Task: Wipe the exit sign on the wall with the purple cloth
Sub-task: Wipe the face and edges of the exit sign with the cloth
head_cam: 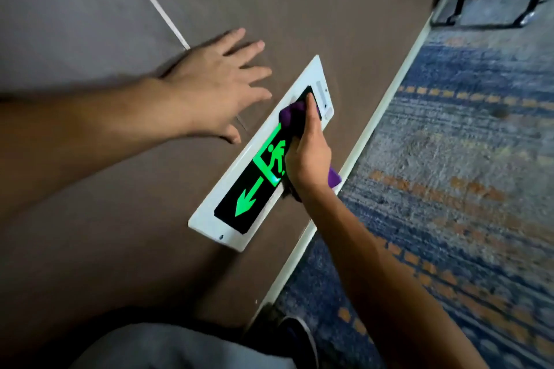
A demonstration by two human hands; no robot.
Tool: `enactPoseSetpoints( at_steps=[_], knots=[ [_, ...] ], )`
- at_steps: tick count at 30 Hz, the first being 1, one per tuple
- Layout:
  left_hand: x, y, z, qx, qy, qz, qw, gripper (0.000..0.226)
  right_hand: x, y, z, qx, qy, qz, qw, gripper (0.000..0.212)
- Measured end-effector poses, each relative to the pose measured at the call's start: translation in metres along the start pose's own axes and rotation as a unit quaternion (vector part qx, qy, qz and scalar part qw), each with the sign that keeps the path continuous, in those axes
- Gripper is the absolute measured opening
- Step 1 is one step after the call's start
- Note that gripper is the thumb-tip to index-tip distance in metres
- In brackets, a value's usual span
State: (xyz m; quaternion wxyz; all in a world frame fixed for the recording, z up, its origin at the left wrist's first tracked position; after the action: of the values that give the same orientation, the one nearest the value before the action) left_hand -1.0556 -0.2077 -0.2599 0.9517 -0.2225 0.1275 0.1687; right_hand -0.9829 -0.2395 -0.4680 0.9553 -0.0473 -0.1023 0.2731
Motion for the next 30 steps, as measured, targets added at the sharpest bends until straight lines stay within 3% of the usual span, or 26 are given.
enactPoseSetpoints(
  at_steps=[6, 11, 18, 24, 26, 28, 30],
  knots=[
    [-0.002, 0.001, -0.005, -0.018, -0.018, 0.003, 1.000, 0.091, 0.068, -0.016, 0.034, 0.073, -0.064, -0.102, 0.990, 0.060],
    [-0.007, 0.003, -0.010, -0.048, -0.037, 0.007, 0.998, 0.088, 0.106, -0.016, 0.020, 0.077, -0.025, -0.086, 0.993, 0.053],
    [-0.007, 0.002, -0.010, -0.087, -0.054, -0.005, 0.995, 0.086, 0.110, -0.011, -0.044, -0.003, 0.117, 0.006, 0.993, 0.052],
    [-0.006, -0.002, -0.010, -0.108, -0.071, 0.001, 0.992, 0.083, 0.036, 0.000, -0.113, -0.054, 0.224, 0.122, 0.965, 0.049],
    [-0.005, -0.003, -0.013, -0.126, -0.078, -0.008, 0.989, 0.081, 0.007, -0.005, -0.137, -0.067, 0.268, 0.151, 0.949, 0.060],
    [-0.005, -0.004, -0.012, -0.149, -0.094, -0.017, 0.984, 0.081, -0.017, -0.021, -0.157, -0.045, 0.320, 0.149, 0.935, 0.071],
    [-0.003, -0.007, -0.016, -0.182, -0.120, -0.041, 0.975, 0.078, -0.032, -0.043, -0.174, 0.003, 0.365, 0.121, 0.923, 0.063]
  ],
)
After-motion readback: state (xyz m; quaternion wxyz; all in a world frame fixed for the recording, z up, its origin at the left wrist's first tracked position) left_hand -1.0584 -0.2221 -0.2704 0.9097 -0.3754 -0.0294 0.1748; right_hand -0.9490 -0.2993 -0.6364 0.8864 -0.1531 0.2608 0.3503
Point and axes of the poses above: each hand's wrist, its own x-axis towards the middle knuckle, its own y-axis out of the palm, z = x × y, the point moved 4 cm from there along x, towards the middle knuckle, and after that the axes turned 6 degrees about -z, right-handed, at the moved point
